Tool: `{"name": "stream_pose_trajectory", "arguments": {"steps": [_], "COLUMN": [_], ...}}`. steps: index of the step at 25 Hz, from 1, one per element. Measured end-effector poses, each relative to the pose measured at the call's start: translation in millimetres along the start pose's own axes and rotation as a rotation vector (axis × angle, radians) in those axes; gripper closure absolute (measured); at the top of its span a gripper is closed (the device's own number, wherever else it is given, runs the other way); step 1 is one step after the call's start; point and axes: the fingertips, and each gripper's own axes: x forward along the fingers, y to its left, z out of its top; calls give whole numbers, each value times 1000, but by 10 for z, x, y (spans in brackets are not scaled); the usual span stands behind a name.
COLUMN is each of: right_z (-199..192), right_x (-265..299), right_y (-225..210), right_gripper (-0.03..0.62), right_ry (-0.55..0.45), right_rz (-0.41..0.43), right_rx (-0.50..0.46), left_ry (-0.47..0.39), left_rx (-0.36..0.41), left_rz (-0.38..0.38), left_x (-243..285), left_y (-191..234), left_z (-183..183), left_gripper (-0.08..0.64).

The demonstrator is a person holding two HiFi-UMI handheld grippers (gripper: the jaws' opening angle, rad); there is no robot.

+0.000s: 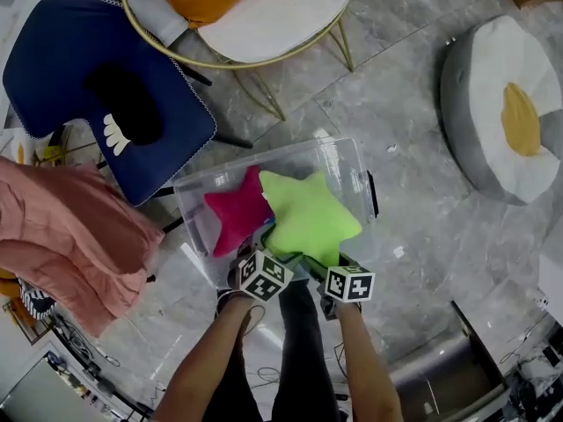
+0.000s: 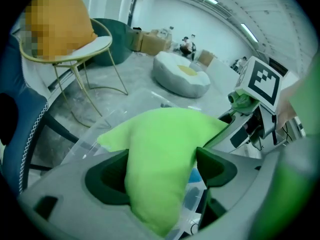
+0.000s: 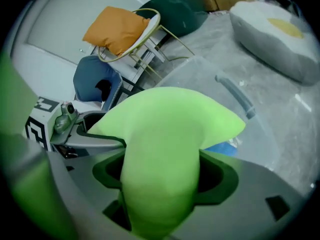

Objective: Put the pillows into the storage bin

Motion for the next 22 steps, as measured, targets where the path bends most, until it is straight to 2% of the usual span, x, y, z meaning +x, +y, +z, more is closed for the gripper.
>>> {"name": "stream_pose_trajectory", "arguments": {"steps": [3, 7, 10, 13, 15, 18, 22], "right_z": [-62, -28, 37, 92, 152, 181, 38], "right_x": [120, 163, 149, 105, 35, -60, -179], "right_y": [-127, -223, -265, -312, -316, -244, -121], "right_gripper": [221, 215, 210, 204, 215, 229, 235], "right_ry": [0, -78, -141, -210, -247, -263, -274], "right_rz": [29, 18, -55, -126, -148, -167, -188], "right_rx": [98, 169, 161, 193, 200, 149, 105], "left_ry": [-2, 7, 18, 22, 15, -11, -40], "left_rx": [13, 18, 5, -1, -9, -37, -43], "left_rz": [5, 17, 23, 26, 24, 21, 16], "left_x": [39, -6, -57, -142, -193, -284, -405], "left_y": [62, 67, 51, 18, -24, -86, -205], "left_z": [21, -83, -237, -392, -468, -571, -731], "left_gripper": [160, 160, 160, 160, 160, 160, 160]}}
